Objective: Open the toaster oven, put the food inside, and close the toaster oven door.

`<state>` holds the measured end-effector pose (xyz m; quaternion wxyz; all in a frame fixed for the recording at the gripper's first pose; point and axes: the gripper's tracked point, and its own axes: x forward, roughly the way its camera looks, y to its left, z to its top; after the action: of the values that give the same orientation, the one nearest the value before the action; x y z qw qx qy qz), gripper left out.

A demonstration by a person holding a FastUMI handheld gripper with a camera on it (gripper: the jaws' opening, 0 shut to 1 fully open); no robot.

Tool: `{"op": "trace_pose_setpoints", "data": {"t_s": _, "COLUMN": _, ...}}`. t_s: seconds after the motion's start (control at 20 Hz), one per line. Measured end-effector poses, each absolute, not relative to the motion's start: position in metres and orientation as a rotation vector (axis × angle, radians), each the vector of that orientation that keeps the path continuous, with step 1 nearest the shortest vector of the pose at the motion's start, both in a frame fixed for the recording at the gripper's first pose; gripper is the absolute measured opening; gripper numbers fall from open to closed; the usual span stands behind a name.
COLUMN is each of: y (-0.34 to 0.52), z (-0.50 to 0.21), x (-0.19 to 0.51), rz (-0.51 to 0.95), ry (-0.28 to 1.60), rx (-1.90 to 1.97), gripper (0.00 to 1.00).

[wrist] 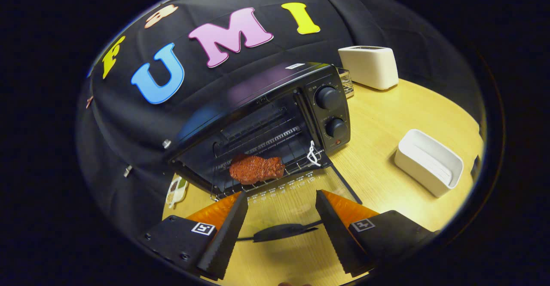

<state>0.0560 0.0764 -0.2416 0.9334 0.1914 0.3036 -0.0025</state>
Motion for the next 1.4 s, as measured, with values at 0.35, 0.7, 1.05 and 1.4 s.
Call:
{"op": "trace_pose_setpoints", "data": {"t_s": 0.35, "y": 0.089, "z": -0.272, "x": 0.004, "rz": 0.036, "ry": 0.777, "rx": 0.212, "gripper": 0.99}}
{"op": "trace_pose_setpoints", "data": {"t_s": 0.7, "y": 0.098, "z": -0.333, "x": 0.007, "rz": 0.030, "ry": 0.876, "rx": 0.048, "gripper": 0.99}}
{"op": "trace_pose_setpoints", "data": {"t_s": 1.05, "y": 0.102, "z": -0.345, "x": 0.019, "rz": 0.079, "ry": 0.868, "rx": -0.030, "gripper": 0.99}}
{"op": "trace_pose_setpoints", "data": {"t_s": 1.4, "y": 0.105, "z": -0.287, "x": 0.026, "rz": 0.138, "ry": 0.779, "rx": -0.026, "gripper": 0.98}}
